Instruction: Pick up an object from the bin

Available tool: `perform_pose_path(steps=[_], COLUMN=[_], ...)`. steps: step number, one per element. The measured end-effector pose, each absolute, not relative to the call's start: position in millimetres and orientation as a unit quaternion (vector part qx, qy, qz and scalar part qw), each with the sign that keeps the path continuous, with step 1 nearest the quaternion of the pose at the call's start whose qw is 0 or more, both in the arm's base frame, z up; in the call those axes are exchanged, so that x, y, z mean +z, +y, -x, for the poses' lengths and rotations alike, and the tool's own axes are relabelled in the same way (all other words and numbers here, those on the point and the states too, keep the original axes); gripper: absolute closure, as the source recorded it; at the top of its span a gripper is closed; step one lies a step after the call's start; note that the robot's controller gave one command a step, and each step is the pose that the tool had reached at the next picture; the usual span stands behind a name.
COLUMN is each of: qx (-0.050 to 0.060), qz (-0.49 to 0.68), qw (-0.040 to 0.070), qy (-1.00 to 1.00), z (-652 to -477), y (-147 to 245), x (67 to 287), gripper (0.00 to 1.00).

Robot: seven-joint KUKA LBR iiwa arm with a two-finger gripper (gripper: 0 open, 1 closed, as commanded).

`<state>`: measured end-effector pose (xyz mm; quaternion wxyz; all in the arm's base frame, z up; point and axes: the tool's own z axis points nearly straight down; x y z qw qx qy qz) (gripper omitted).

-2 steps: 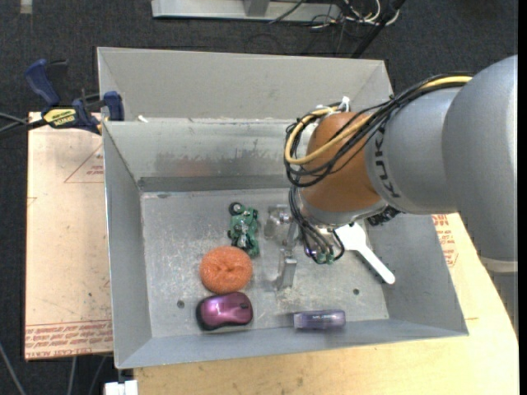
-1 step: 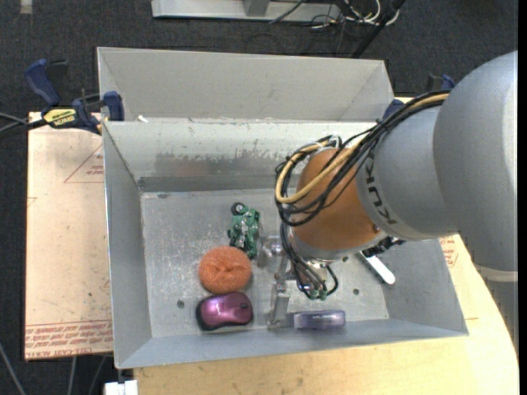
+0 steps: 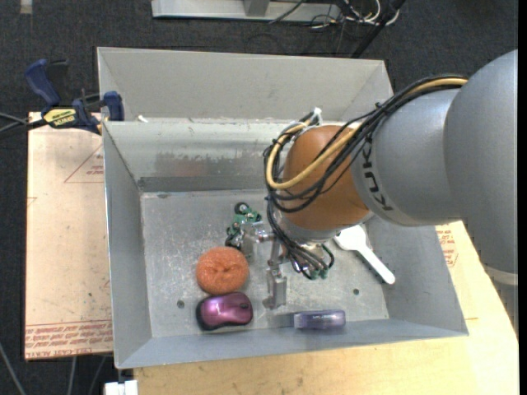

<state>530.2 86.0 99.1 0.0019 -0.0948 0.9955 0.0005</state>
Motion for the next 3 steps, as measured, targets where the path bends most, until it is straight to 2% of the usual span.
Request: perform_pose_path(steps=[1,2,3], qx=[0.001,0.001,0.001], qz=[0.057,-0.085,-0.176], qw=[0.003,0.001,0.001], qy=[0.998,0.996,0.984], z=[-524.4,-510.4,-531.1], y=[88.3,86.4,98.0], x=[114.4,123.2,127.3], gripper=[0.00,0.00,0.00])
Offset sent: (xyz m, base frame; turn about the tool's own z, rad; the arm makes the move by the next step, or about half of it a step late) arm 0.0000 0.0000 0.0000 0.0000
